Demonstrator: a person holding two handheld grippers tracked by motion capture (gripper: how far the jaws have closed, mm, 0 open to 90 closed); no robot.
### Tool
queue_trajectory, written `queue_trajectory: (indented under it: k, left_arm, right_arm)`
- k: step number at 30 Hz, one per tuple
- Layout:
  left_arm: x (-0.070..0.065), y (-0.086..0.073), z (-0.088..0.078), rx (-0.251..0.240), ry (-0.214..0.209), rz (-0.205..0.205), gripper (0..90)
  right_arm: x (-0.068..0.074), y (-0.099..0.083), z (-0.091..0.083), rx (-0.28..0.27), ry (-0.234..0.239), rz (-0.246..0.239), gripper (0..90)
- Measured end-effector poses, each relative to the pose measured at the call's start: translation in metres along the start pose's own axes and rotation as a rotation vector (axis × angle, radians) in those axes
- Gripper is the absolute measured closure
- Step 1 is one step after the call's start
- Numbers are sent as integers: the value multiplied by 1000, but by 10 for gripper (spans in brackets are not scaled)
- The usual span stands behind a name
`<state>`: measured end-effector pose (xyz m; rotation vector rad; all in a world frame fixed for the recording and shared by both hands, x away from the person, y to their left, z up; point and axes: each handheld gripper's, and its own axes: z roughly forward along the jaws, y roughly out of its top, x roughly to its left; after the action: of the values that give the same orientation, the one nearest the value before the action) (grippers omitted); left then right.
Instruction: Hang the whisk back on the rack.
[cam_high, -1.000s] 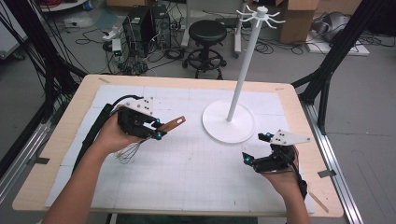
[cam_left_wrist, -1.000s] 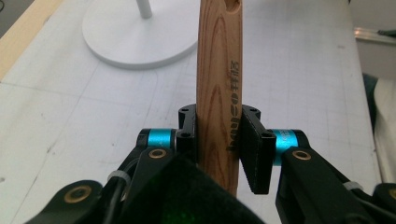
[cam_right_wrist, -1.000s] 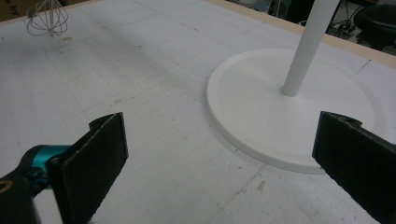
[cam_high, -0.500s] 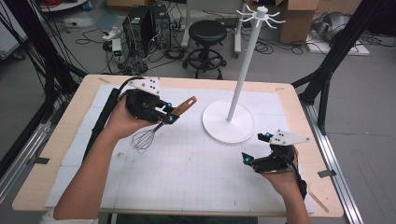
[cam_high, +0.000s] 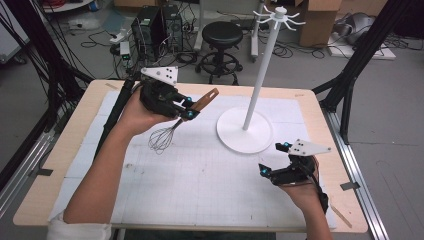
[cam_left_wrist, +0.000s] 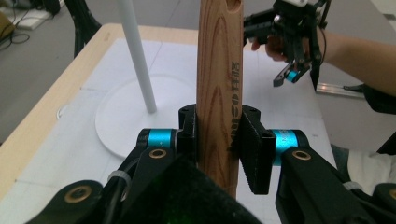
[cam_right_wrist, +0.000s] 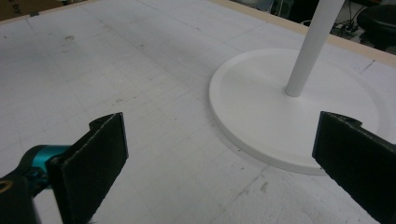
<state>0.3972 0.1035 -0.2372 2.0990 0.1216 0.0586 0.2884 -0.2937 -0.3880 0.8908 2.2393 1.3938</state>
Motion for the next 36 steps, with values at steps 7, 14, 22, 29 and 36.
queue_trajectory:
  k: [7,14,22,29,36]
  left_arm:
    - [2,22,0,-67,-45,13,703]
    - [5,42,3,-57,-38,30,703]
    - [18,62,7,-93,-29,31,703]
    - [33,70,13,-112,-18,8,703]
    - [42,82,13,-126,-4,12,703]
  right_arm:
    - [-1,0,-1,-1,0,-2,23]
    - [1,-2,-1,6,5,-1,23]
    - [1,-2,-3,-5,2,3,23]
    - [2,-3,-4,-11,10,6,23]
    - [1,-5,-3,-5,13,8,23]
